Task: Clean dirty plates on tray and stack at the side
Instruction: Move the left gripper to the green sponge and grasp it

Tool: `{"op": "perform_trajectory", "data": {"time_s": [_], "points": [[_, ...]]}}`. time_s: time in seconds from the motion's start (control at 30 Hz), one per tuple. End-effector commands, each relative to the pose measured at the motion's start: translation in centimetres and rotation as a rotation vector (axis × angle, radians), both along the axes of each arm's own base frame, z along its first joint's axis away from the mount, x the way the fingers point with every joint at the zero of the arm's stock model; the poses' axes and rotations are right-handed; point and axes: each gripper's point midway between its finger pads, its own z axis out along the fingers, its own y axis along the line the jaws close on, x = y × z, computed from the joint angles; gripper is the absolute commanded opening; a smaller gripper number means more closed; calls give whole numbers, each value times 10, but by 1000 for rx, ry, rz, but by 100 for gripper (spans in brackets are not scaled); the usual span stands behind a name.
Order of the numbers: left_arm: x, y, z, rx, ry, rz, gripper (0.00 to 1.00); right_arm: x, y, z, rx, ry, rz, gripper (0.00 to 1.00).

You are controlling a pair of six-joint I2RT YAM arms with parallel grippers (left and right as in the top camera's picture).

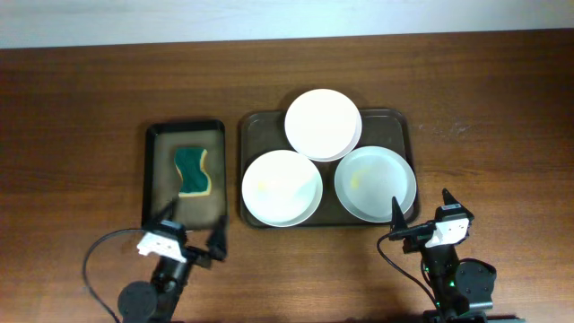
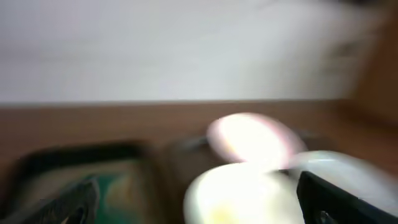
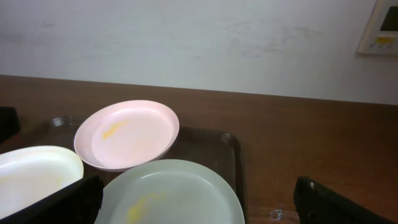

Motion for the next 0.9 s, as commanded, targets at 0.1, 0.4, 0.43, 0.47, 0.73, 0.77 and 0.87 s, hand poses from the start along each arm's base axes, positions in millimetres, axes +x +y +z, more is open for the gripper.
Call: {"op": "perform_trajectory", "data": {"time_s": [0.1, 0.4, 0.43, 0.47, 0.73, 0.77, 0.87], "points": [[-55, -53, 81, -15, -361, -388, 99, 0, 0, -3, 3, 3, -2, 98], [-49, -17, 168, 96, -529, -97, 99, 0, 0, -3, 3, 3, -2, 98], [-38, -15, 170, 135, -457, -76, 100, 0, 0, -3, 3, 3, -2, 98], [-24, -10, 175, 147, -366, -43, 99, 0, 0, -3, 3, 3, -2, 98], [61, -8, 144, 318, 422, -116, 100, 0, 0, -3, 3, 3, -2, 98], [67, -11, 137, 310, 525, -149, 99, 0, 0, -3, 3, 3, -2, 98], [95, -5, 115, 308, 717, -136, 100, 0, 0, -3, 3, 3, -2, 98]]}}
